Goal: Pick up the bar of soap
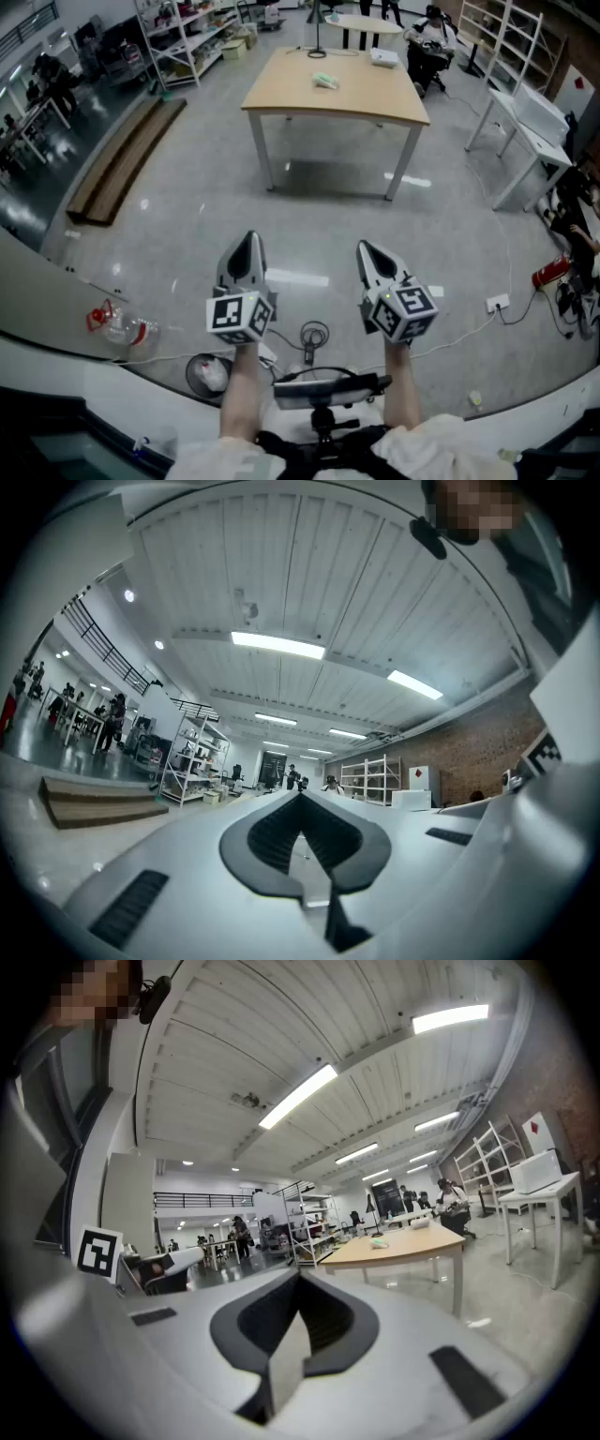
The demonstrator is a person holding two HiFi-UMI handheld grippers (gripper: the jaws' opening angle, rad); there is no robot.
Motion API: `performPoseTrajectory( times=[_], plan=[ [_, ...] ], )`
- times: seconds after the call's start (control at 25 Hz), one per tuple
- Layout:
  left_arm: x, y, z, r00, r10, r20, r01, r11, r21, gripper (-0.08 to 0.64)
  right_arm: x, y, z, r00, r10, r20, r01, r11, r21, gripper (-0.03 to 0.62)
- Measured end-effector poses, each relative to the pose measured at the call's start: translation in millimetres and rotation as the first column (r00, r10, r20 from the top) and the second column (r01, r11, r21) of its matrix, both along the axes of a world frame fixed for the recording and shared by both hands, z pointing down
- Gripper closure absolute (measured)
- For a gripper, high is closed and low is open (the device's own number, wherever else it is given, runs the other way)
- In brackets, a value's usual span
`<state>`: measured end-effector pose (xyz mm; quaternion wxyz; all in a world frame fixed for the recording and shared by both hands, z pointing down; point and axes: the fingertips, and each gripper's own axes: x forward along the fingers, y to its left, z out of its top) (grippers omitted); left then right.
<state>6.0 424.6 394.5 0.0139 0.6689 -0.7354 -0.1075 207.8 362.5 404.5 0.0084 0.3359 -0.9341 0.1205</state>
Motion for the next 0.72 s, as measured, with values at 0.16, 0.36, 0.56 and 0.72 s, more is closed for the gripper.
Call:
performPoseTrajectory(
  times=[0.16, 0.36, 0.56, 0.72],
  plan=[
    [3, -6, -8, 0.997, 0.001, 0.074, -0.001, 1.0, -0.002, 0.56, 5, -8, 0, 1.0, 0.011, 0.021, -0.012, 1.0, 0.012, 0.588],
    [13, -8, -10, 0.994, 0.029, 0.108, -0.029, 1.0, -0.008, 0.56, 3, -6, 2, 1.0, 0.015, 0.012, -0.015, 0.999, 0.03, 0.588],
    [6, -12, -1, 0.992, 0.064, 0.107, -0.061, 0.998, -0.028, 0.56, -11, -4, 2, 1.0, 0.014, -0.011, -0.014, 0.998, 0.062, 0.588],
    [-21, -18, 4, 0.995, 0.067, 0.079, -0.067, 0.998, -0.007, 0.56, -29, -2, 4, 0.993, 0.052, -0.104, -0.038, 0.99, 0.136, 0.588]
  ],
)
